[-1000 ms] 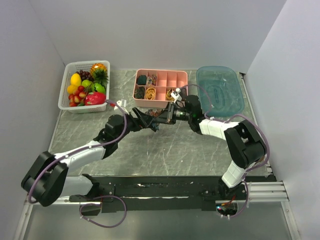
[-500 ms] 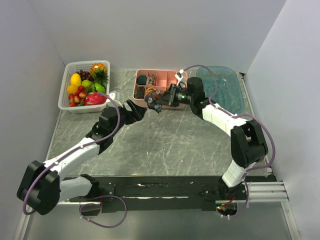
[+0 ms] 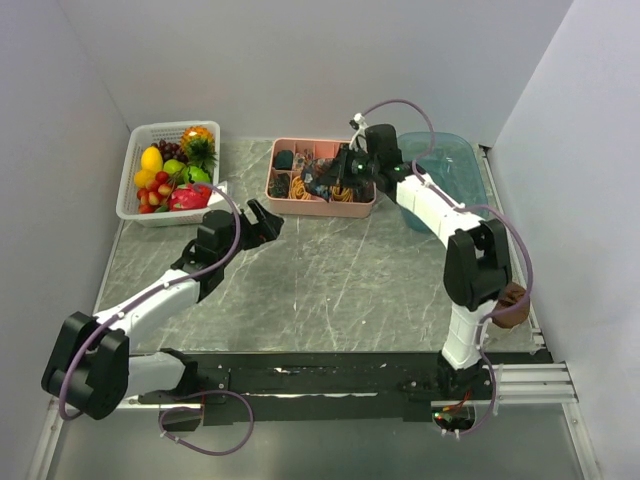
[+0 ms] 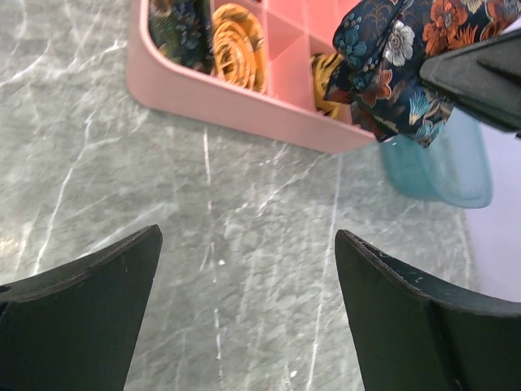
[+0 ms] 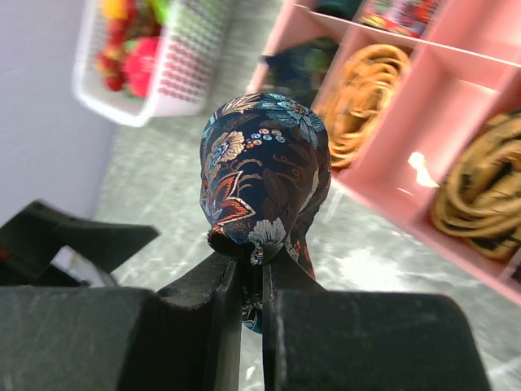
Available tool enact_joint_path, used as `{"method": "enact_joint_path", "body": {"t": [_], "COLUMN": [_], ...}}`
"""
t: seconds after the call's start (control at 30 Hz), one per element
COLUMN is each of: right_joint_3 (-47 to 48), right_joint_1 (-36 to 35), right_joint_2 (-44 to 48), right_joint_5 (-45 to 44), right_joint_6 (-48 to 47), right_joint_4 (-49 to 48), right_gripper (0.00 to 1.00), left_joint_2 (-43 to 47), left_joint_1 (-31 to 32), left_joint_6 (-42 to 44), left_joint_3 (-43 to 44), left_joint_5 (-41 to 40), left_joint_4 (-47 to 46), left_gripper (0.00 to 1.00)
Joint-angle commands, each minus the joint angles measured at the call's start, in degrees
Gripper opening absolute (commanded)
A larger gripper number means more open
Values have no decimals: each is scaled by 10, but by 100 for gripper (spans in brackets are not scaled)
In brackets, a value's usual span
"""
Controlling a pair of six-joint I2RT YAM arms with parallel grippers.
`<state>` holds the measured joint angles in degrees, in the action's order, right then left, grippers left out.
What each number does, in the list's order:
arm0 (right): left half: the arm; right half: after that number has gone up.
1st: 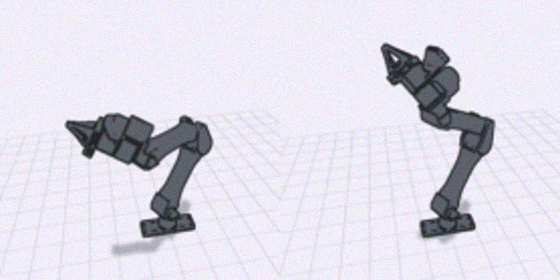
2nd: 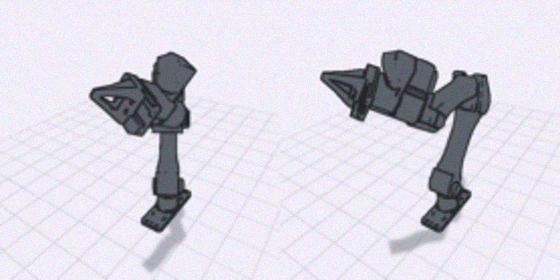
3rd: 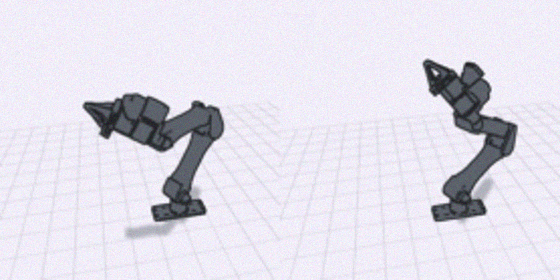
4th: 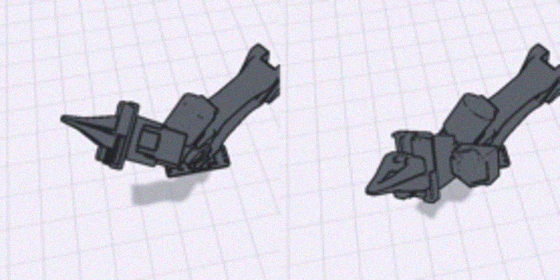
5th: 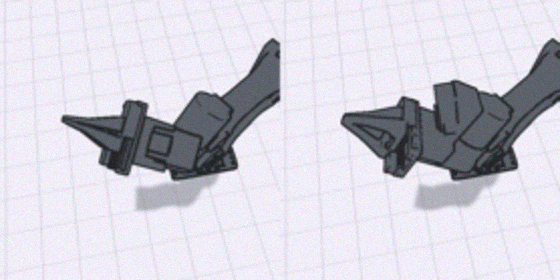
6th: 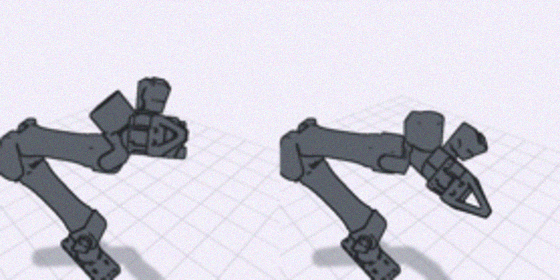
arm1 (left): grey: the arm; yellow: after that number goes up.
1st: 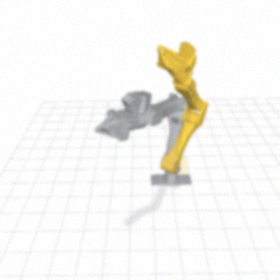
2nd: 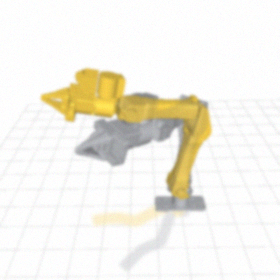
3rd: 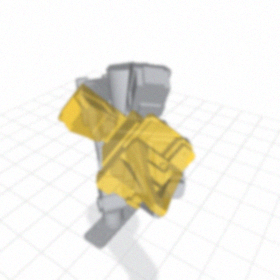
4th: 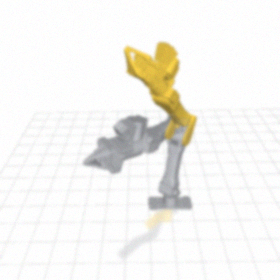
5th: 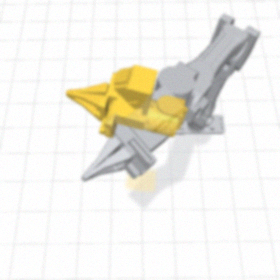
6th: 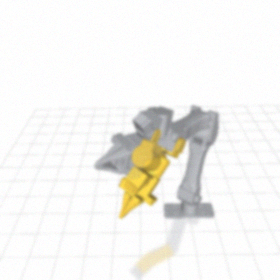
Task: Roll the ties
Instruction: Place the tie in the storage box.
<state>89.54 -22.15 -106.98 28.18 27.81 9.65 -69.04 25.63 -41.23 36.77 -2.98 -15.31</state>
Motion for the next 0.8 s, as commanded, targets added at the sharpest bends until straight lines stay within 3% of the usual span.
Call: {"method": "enact_joint_path", "body": {"t": [0.0,0.3,0.77], "right_joint_3": [76,174,293], "right_joint_1": [5,6,2], "right_joint_2": [-37,-96,-202], "right_joint_5": [-53,-118,-160], "right_joint_6": [-44,-72,-82], "right_joint_4": [86,180,228], "right_gripper": [0,0,0], "left_joint_2": [-10,-31,-37], "left_joint_1": [-7,-16,-22], "left_joint_6": [19,30,34], "left_joint_3": [26,35,26], "left_joint_5": [7,9,13], "left_joint_4": [-1,7,6], "left_gripper": [93,93,93]}}
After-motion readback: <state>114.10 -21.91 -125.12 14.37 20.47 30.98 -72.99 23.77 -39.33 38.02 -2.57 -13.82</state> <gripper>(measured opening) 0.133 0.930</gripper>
